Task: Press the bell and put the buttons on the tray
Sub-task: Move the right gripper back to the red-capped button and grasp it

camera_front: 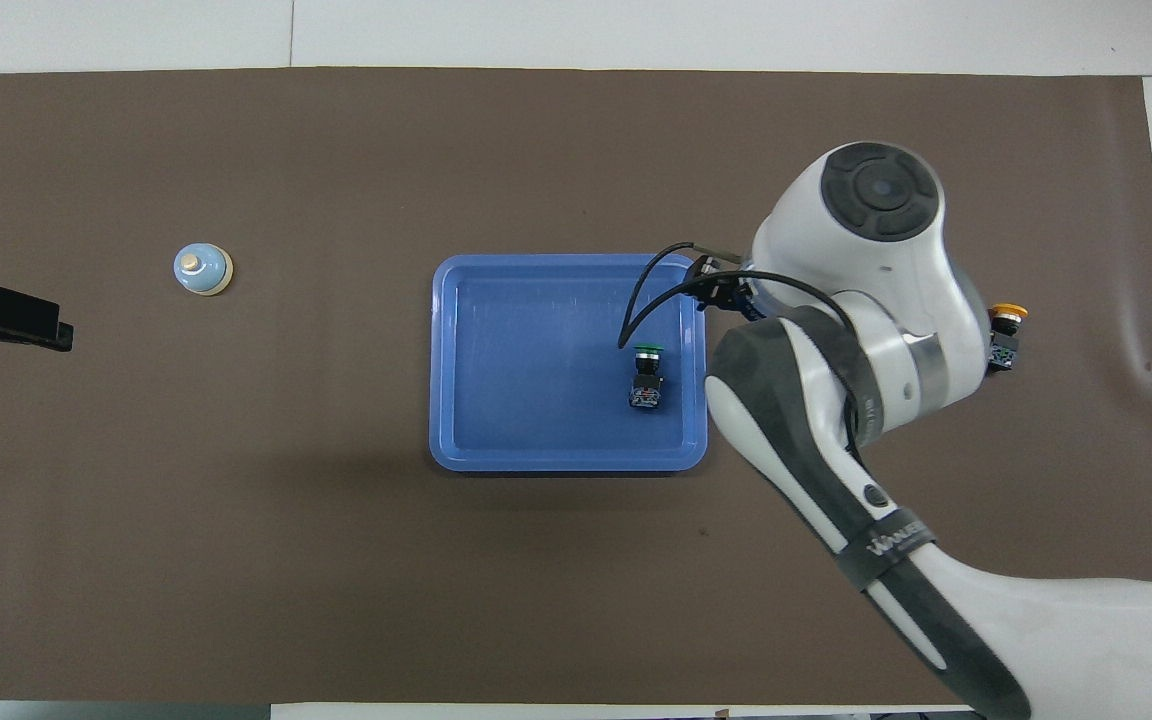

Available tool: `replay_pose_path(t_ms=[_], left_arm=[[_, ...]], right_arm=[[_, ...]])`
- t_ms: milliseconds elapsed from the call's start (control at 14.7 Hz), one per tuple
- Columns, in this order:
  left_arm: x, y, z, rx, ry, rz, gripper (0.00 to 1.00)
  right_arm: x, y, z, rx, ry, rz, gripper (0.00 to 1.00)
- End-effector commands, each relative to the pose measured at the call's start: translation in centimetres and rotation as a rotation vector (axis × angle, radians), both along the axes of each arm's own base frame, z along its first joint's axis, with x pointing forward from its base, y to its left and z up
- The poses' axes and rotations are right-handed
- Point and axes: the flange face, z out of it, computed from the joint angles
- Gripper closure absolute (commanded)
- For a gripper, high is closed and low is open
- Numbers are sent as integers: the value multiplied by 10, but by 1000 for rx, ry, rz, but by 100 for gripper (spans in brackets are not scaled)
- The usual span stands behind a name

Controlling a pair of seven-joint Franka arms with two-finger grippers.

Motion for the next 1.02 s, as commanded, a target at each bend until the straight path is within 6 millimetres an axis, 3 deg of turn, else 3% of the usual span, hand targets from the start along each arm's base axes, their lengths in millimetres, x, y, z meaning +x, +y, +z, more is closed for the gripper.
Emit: replay_pose_path(t_ms=[0,136,341,613,885,954], left_arm=[[-2,2,5,-14,-15,-7,0],[-2,2,5,-14,-15,-7,0],[-2,2,5,-14,-15,-7,0],[-1,2,5,-14,-17,-7,0],[-1,2,5,-14,-17,-7,0],[-1,2,5,-14,-17,-7,0]], right_arm=[[13,-61,-10,-18,9,9,0],[16,-106,-20,-27,23,12,0],[11,-145,-57,-24,-22,27,0],[0,-149,-105,-33,-67,50,0],[-8,-173,-129,-34,-110,65,0],[-8,-174,-130,-34,-107,61,34]])
